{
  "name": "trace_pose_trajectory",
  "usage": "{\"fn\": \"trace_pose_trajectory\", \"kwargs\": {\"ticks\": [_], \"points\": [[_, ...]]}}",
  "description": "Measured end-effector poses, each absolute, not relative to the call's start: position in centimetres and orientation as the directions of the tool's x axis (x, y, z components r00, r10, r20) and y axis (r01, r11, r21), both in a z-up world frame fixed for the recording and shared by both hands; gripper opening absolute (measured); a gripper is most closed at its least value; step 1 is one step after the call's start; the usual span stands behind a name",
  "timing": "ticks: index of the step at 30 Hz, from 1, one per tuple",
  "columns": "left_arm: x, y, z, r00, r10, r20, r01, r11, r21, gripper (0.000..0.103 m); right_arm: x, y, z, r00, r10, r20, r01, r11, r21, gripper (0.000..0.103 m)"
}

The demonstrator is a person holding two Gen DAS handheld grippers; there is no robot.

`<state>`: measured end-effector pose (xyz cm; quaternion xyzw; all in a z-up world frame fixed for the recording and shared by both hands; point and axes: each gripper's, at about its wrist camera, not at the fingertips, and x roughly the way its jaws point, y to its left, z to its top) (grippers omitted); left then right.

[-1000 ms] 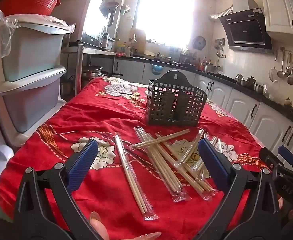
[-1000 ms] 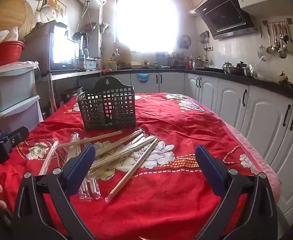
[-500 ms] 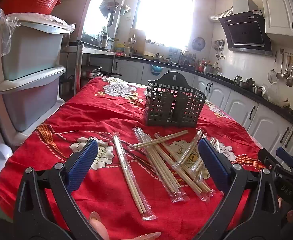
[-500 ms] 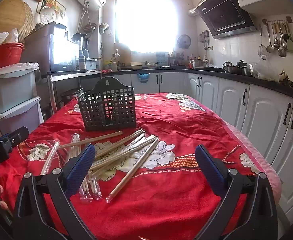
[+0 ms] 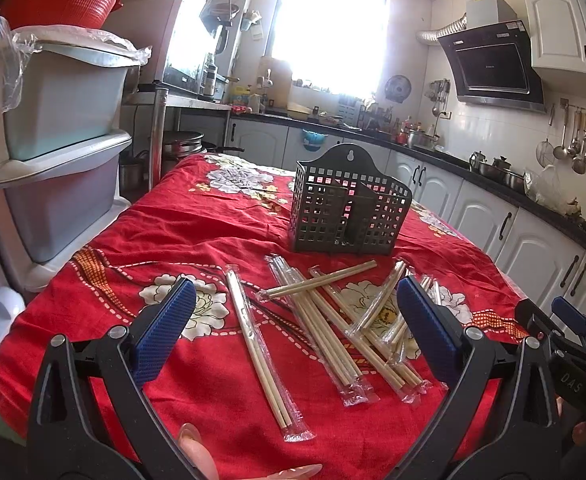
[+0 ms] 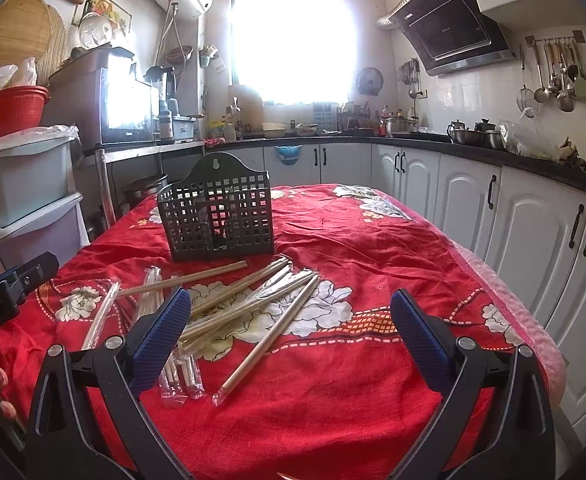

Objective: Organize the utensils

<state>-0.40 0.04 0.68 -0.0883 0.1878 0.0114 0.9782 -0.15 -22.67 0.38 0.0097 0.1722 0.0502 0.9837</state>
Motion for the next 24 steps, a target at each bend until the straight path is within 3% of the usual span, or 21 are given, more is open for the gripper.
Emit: {"fn": "trace_pose_trajectory", "kwargs": {"ticks": [24], "points": [[-0.35, -0.08, 0.41, 0.931, -0.011, -0.364, -0.056, 0.984, -0.171, 0.093, 0.10, -22.66, 0.13, 0.933, 0.108, -0.344, -0.099, 0.994, 0.044, 0.097]]}}
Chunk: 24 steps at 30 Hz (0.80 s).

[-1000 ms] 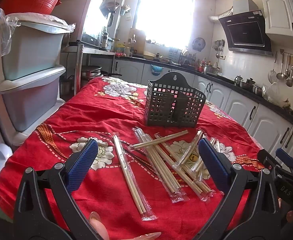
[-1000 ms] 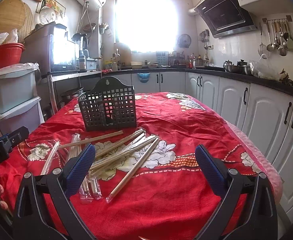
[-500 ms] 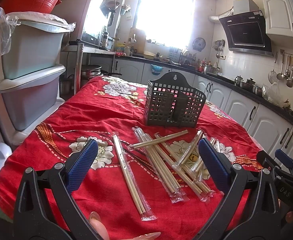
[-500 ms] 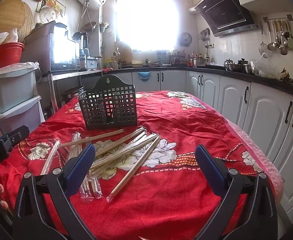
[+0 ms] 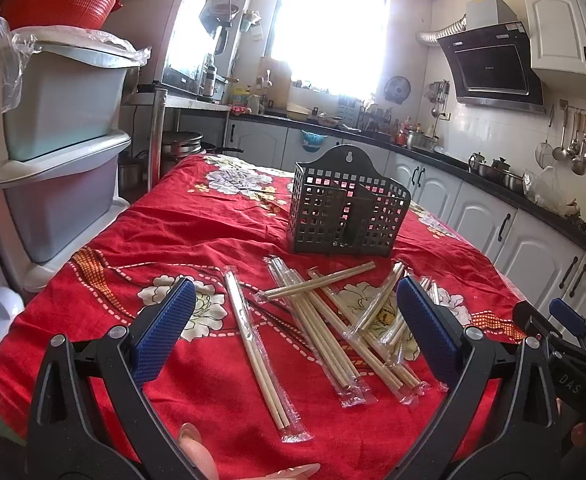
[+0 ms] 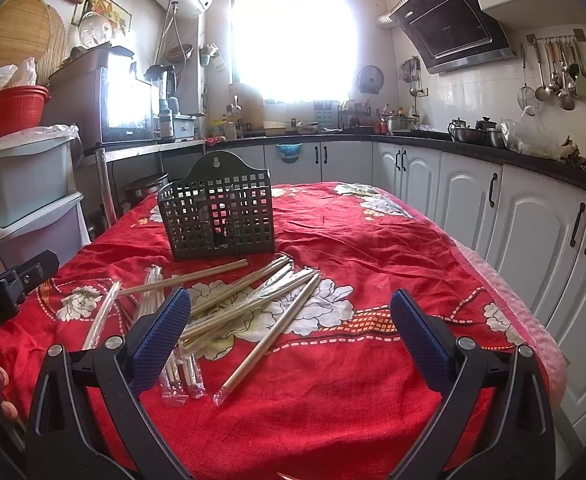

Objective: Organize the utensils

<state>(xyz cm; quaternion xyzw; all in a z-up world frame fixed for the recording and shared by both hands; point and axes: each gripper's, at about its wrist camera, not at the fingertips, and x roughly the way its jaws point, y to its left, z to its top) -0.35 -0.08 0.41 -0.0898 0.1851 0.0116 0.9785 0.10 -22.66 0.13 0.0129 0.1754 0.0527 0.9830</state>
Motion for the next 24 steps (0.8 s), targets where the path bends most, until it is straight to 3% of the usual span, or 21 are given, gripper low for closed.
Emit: {"fn": "trace_pose_trajectory", "kwargs": {"ticks": [24], "points": [[2.0, 4.6, 0.5, 0.892, 0.069, -0.447, -0.168, 0.968, -0.185, 0.093, 4.5, -20.1, 2.0, 0.874, 0.258, -0.413, -0.261, 0.964, 0.049, 0.097]]}}
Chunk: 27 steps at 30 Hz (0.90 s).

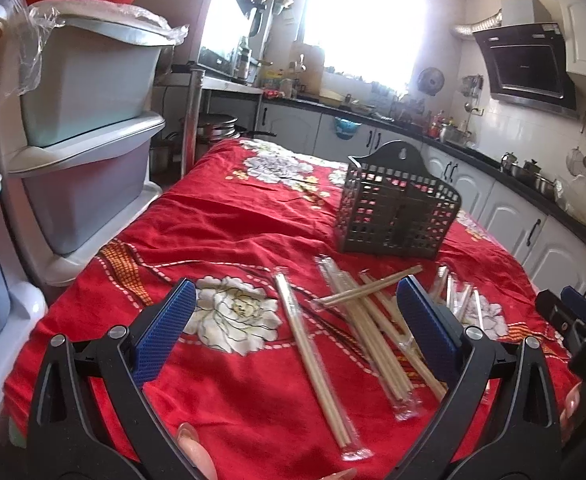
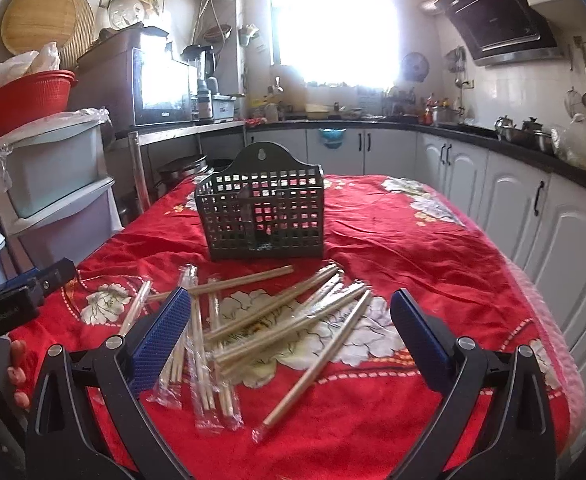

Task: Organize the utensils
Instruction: 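Close the left tool on a wrapped chopstick while the right tool grasps another chopstick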

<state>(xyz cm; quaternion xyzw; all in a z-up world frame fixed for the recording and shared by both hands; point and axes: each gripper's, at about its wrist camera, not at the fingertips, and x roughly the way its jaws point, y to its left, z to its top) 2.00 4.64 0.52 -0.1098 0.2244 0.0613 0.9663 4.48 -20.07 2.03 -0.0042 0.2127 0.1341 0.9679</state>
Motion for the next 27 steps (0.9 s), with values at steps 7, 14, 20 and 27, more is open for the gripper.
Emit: {"fn": "trace_pose_trajectory", "kwargs": {"ticks": [7, 14, 20, 27], "points": [[3.5, 6.8, 0.5, 0.882, -0.004, -0.472, -0.133, 0.957, -0.257, 0.093, 6.8, -19.1, 2.3, 0.841, 0.285, -0.460, -0.291, 0.955, 0.061, 0.097], [6.5, 8.4, 0.8, 0.847, 0.002, -0.531, -0.160, 0.955, -0.251, 0.093, 9.5, -18.3, 2.2, 0.801, 0.309, -0.513, -0.315, 0.946, 0.078, 0.097], [8.9, 9.5, 0.9, 0.821, -0.014, -0.570, -0.160, 0.954, -0.254, 0.093, 12.1, -17.5, 2.1, 0.768, 0.318, -0.556, -0.313, 0.944, 0.109, 0.097], [11.3, 10.3, 0.5, 0.786, -0.075, -0.614, -0.136, 0.948, -0.289, 0.093, 15.5, -16.8, 2.0, 0.717, 0.352, -0.602, -0.304, 0.935, 0.184, 0.097]]}}
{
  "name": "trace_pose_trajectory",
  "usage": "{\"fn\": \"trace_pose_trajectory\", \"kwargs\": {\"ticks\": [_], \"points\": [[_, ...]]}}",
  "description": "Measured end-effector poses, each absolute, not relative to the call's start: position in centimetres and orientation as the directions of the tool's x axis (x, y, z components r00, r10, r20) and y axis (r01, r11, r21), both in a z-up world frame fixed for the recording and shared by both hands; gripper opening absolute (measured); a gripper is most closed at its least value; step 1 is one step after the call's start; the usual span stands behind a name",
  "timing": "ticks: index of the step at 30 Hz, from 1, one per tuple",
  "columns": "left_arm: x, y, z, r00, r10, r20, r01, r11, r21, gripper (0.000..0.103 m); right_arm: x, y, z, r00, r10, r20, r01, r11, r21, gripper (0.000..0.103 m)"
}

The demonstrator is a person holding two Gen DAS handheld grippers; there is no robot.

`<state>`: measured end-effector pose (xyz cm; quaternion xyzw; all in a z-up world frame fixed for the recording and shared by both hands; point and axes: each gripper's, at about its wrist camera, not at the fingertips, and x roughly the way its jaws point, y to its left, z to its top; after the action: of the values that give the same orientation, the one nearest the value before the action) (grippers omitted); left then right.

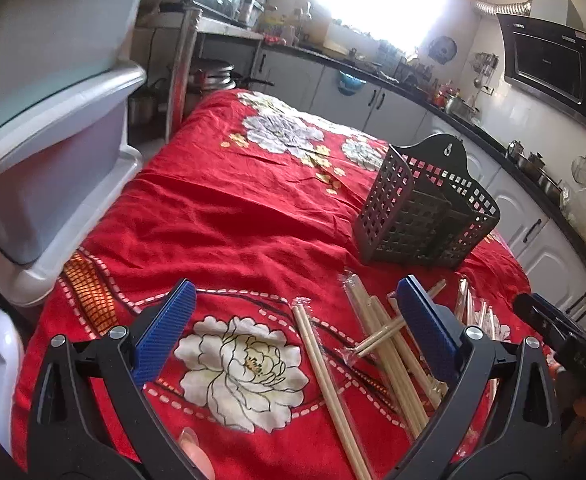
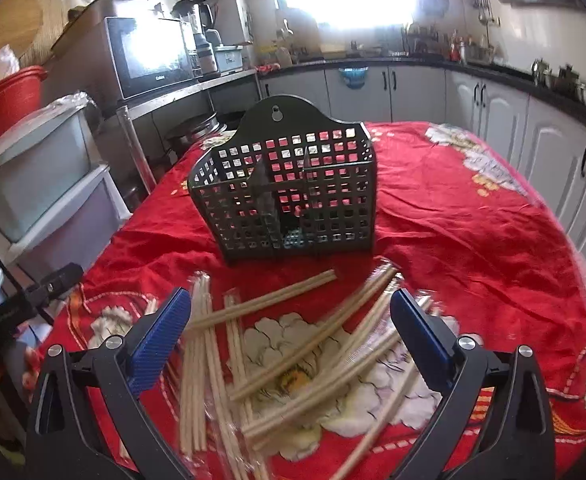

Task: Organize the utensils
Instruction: 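Close the left tool on a wrapped chopstick while the right tool grasps another chopstick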

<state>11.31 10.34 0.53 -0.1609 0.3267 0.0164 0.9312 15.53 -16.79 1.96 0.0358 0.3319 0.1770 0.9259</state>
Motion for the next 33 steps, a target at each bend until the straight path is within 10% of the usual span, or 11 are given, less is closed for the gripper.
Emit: {"fn": "trace_pose_trajectory", "kwargs": {"ticks": [7, 19, 33], "points": [[13.6, 10.7, -0.4, 0.725, -0.148, -0.672, -0.116, 0.936, -0.331, 0.089, 18.2, -15.8, 0.9, 0.669, 0.360, -0.650, -0.277, 0.932, 0.232, 0.092], [16.5, 10.3, -4.0, 0.589, -0.308, -0.747, -0.088, 0.894, -0.439, 0.042, 23.2, -15.6, -2.9, 0.536, 0.380, -0.754, -0.140, 0.920, 0.365, 0.056], [18.9, 11.3, -6.5, 0.491, -0.372, -0.788, -0.126, 0.865, -0.486, 0.038, 26.3, -16.3, -5.8, 0.471, 0.357, -0.807, 0.056, 0.900, 0.431, 0.034]]}}
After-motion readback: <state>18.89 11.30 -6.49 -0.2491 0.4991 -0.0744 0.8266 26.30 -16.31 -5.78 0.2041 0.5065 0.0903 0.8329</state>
